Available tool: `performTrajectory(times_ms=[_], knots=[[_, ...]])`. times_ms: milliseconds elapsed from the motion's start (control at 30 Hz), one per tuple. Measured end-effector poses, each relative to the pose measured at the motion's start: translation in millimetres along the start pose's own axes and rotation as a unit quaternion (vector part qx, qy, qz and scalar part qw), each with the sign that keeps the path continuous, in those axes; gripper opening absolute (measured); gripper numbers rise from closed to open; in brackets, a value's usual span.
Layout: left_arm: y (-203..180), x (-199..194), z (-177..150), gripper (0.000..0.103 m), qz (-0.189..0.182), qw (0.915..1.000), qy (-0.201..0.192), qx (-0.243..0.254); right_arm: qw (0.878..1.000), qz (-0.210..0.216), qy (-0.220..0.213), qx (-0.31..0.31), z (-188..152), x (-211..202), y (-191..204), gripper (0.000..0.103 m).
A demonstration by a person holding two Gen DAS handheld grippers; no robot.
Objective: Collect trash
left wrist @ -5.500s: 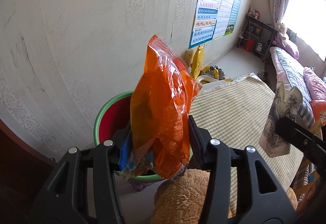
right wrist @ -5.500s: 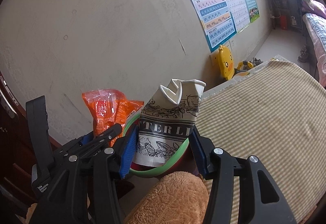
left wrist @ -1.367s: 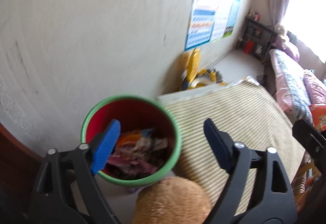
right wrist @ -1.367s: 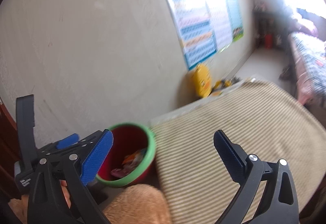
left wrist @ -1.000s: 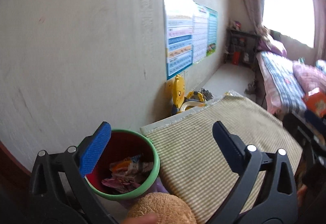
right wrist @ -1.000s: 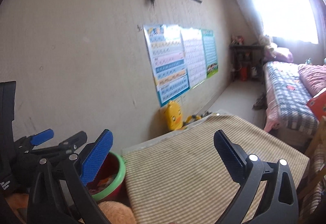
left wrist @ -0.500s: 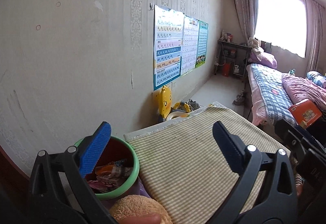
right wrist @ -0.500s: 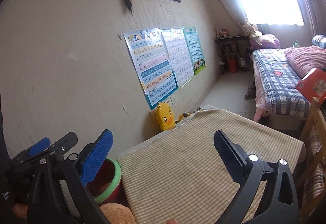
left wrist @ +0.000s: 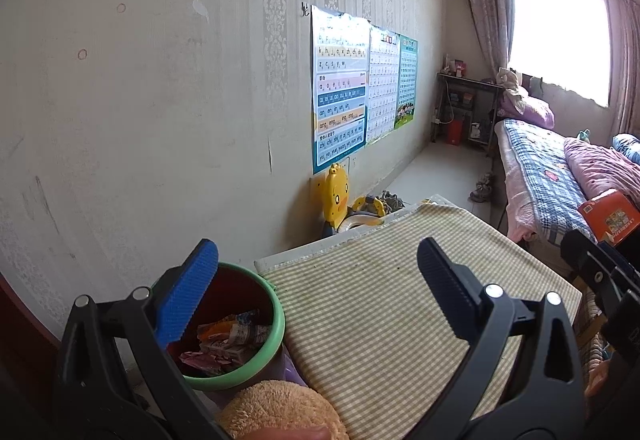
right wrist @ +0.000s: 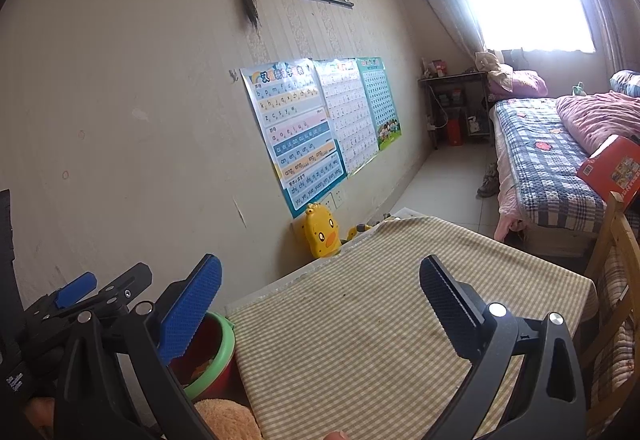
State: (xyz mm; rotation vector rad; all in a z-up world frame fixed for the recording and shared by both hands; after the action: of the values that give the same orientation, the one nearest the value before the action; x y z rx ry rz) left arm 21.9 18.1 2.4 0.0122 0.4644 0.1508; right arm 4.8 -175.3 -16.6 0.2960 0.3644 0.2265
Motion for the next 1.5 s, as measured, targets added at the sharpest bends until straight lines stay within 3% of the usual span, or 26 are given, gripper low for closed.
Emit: performTrajectory(times_ms=[1500], knots=[[9,13,-11,0.098,0.006,0.9995,0.031,0.001,0.999,-0.005,0.028,-0.015,-13,18,9,0.096]])
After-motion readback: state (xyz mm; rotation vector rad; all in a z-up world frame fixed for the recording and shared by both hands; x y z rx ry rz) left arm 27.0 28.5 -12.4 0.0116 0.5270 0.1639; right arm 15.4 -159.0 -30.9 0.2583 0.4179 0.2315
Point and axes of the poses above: each gripper's, at about its wrist camera, not at the fingertips, and x roughly the way its jaws point, y to its left, z to its top, the point moved 4 cm from there along x, roughly the way its jaws point, and after that the axes turned 5 degrees about z, right-handed, at the moved point
